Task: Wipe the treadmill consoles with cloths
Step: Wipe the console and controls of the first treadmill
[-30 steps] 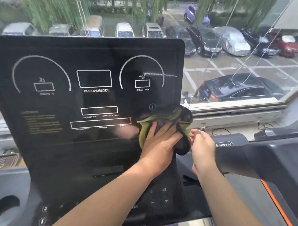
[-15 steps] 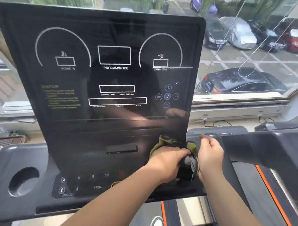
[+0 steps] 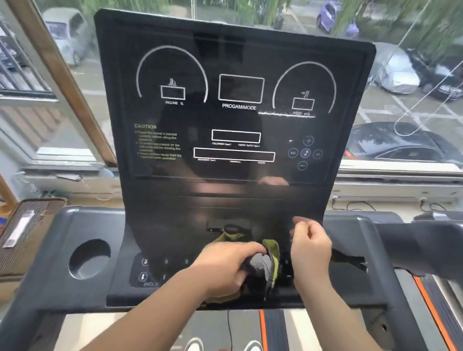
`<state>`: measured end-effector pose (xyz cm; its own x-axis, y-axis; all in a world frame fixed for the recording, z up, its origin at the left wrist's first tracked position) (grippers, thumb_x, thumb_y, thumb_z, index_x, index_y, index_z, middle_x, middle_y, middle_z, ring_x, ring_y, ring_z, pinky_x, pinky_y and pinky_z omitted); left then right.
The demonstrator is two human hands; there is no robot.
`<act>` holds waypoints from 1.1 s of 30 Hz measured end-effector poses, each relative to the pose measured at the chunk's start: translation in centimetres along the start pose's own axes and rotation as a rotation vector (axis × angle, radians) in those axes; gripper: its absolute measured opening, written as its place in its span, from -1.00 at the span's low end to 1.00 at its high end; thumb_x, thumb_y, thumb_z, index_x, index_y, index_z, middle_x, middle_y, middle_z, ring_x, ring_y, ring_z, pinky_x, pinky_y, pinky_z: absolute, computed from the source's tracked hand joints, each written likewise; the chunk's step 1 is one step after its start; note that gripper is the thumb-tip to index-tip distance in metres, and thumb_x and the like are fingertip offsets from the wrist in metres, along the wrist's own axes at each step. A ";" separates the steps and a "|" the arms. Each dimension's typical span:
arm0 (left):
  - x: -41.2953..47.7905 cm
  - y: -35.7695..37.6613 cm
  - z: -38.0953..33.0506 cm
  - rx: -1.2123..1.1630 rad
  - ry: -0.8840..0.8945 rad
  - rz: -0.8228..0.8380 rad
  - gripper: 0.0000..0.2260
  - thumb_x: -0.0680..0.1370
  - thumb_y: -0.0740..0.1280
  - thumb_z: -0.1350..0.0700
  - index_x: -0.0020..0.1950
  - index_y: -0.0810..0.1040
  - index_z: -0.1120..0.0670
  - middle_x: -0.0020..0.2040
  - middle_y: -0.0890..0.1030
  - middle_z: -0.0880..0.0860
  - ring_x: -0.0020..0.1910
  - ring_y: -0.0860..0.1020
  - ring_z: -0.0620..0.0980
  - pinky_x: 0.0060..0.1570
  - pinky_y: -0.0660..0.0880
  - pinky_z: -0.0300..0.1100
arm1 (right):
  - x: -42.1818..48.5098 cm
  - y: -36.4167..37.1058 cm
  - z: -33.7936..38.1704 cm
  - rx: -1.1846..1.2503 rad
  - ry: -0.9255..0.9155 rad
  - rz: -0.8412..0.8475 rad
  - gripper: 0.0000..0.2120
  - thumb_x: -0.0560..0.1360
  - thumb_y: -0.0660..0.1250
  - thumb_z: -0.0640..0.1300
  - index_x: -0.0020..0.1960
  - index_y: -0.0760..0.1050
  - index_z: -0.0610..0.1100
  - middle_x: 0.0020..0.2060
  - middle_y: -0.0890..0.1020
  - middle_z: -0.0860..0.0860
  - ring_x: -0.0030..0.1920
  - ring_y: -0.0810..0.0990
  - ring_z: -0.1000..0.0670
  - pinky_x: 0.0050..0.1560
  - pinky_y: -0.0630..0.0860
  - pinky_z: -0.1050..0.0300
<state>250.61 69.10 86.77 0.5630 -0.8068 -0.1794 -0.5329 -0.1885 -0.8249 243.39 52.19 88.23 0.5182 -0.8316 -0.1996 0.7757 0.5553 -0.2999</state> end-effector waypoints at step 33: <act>8.2 5.4 -11.5 0.412 -0.108 0.104 -0.52 0.51 0.40 0.11 0.41 0.40 -0.09 0.34 0.46 0.07 0.34 0.43 0.14 0.27 0.42 0.08 | 0.1 -12.3 -6.7 -0.317 -0.069 0.067 -0.78 0.68 0.22 -0.09 0.27 0.57 0.00 0.22 0.59 0.08 0.26 0.51 0.04 0.31 0.44 0.07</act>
<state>245.04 55.00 87.03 0.5941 -0.7424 -0.3097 -0.3058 0.1476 -0.9406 231.49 45.31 85.66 0.5957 -0.7853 -0.1687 0.5940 0.5721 -0.5656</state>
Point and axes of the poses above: each hand's wrist, its own x-axis towards the middle knuckle, its own y-axis out of the palm, z = x × y, the point moved 5 cm from there along x, towards the middle knuckle
